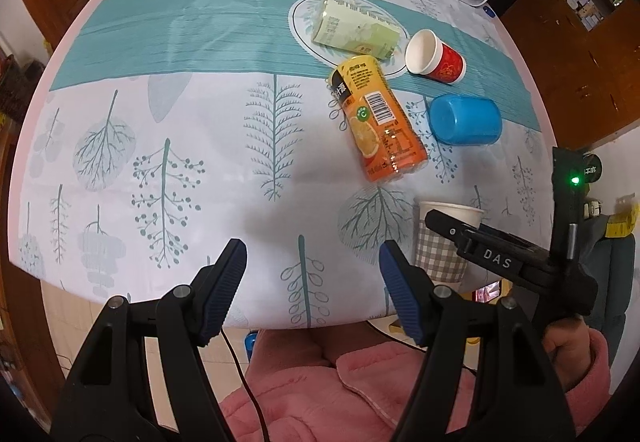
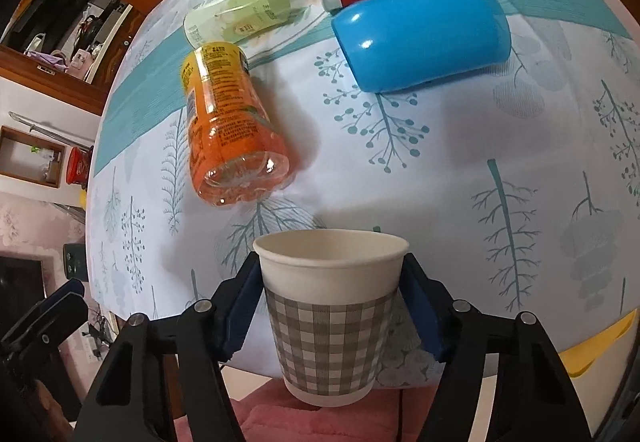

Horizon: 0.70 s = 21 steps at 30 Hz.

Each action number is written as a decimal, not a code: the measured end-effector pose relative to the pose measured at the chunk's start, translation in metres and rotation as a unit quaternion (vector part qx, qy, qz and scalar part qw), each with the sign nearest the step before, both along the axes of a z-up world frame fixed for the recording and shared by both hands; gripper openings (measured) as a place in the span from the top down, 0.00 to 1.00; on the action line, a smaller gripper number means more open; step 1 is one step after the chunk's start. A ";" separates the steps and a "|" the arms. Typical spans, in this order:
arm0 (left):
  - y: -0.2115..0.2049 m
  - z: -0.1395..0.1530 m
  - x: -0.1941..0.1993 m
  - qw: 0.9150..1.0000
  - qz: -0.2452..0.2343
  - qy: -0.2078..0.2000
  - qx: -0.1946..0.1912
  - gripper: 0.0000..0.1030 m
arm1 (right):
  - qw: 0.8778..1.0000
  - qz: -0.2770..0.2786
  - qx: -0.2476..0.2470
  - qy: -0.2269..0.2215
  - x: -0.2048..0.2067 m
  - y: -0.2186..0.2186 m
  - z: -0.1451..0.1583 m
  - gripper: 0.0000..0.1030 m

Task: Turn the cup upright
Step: 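Close the right tool around the upright grey checkered cup, then carry the cup with the right tool and set it down upright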

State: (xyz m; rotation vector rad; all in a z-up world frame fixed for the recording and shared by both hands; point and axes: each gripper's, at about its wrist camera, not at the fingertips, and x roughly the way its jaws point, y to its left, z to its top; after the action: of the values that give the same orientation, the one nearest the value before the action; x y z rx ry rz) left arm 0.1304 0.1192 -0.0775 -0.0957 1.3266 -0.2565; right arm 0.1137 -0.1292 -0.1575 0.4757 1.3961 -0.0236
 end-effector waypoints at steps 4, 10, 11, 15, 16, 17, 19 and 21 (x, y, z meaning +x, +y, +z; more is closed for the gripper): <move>-0.005 0.000 0.003 1.000 -0.011 -0.001 -0.002 0.36 | 0.999 -0.002 -0.006 -0.052 -0.003 0.000 0.019 0.35; -0.013 -0.001 0.004 0.999 -0.037 -0.001 0.002 0.36 | 0.981 0.014 -0.088 -0.173 -0.015 -0.002 0.047 0.36; -0.013 -0.001 0.003 0.999 -0.041 -0.002 0.002 0.36 | 0.975 0.019 -0.106 -0.196 -0.018 0.000 0.048 0.36; -0.012 0.000 0.002 0.999 -0.054 -0.007 0.004 0.36 | 0.935 0.050 -0.147 -0.319 -0.042 0.008 0.048 0.36; -0.011 0.000 0.002 0.998 -0.056 -0.009 0.005 0.36 | 0.925 0.053 -0.152 -0.344 -0.047 0.012 0.045 0.36; -0.010 0.000 0.002 0.998 -0.059 -0.011 0.008 0.36 | 0.921 0.051 -0.155 -0.353 -0.049 0.014 0.041 0.36; -0.008 0.001 0.001 0.998 -0.063 -0.016 0.014 0.36 | 0.917 0.040 -0.156 -0.365 -0.050 0.018 0.036 0.36; -0.004 0.003 -0.001 0.997 -0.065 -0.023 0.016 0.36 | 0.911 0.027 -0.168 -0.376 -0.052 0.022 0.031 0.36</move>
State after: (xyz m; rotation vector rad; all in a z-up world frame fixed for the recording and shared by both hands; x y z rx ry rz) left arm 0.1292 0.1152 -0.0742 0.0232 1.2924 -0.3460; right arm 0.0612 -0.1068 -0.1265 0.1227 0.6213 -0.0303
